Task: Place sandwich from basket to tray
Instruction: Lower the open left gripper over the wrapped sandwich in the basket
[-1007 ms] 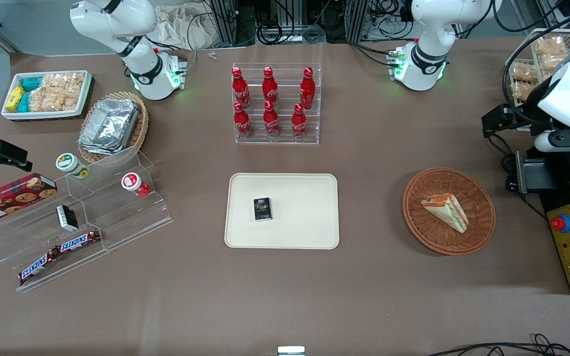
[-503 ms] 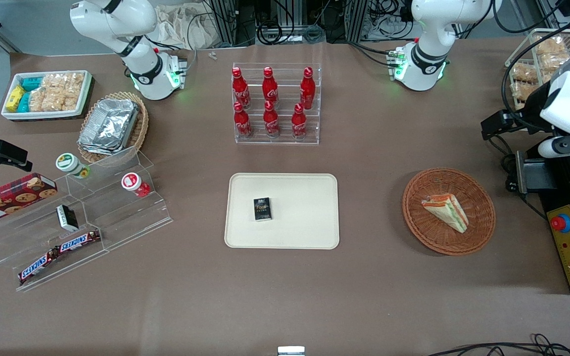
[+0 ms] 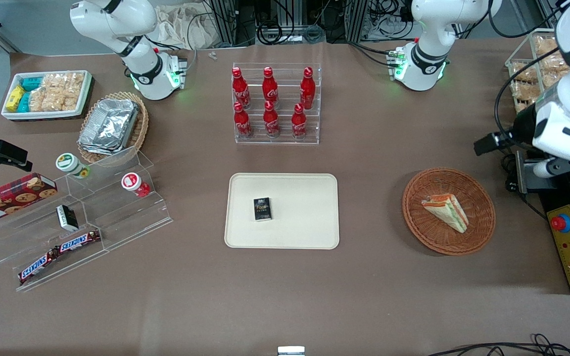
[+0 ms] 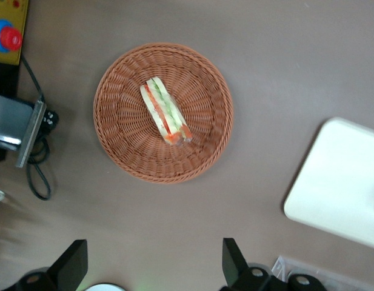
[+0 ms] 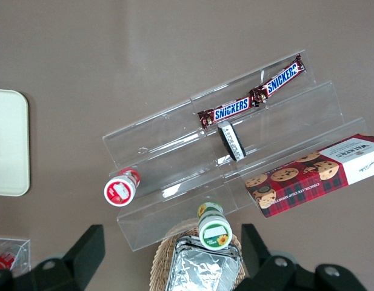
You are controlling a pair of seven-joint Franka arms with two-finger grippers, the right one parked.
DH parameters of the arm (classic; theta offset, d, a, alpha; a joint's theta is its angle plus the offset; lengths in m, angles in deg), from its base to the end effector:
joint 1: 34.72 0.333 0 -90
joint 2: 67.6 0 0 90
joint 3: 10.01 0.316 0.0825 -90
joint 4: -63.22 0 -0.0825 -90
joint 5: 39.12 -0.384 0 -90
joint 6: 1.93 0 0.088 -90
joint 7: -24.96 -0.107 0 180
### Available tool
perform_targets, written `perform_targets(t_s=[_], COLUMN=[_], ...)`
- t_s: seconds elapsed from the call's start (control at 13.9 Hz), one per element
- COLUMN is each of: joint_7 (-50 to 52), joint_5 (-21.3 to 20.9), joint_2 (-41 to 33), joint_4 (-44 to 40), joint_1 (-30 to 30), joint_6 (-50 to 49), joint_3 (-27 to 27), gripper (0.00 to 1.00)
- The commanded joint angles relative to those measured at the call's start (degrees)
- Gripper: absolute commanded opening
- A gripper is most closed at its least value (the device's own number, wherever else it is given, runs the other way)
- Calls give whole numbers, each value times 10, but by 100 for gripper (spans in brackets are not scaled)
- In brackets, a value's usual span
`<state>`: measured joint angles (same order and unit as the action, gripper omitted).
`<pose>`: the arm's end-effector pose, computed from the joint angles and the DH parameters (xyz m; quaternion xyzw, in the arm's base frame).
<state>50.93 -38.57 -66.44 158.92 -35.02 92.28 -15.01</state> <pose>0.5605 -0.0525 0.5724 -0.9834 -0.1798 0.0238 0.0008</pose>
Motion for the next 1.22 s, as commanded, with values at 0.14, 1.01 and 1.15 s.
perform_targets(t_s=[0.14,1.01,1.15], joint_7=[72,235,281], joint_5=[-1,-17,-48], joint_2=[-6,110,138], joint_4=[109,233,232], joint_1=[10,21,21], joint_6=[112,367,381], joint_3=[-1,0,0], gripper=[100,100,100])
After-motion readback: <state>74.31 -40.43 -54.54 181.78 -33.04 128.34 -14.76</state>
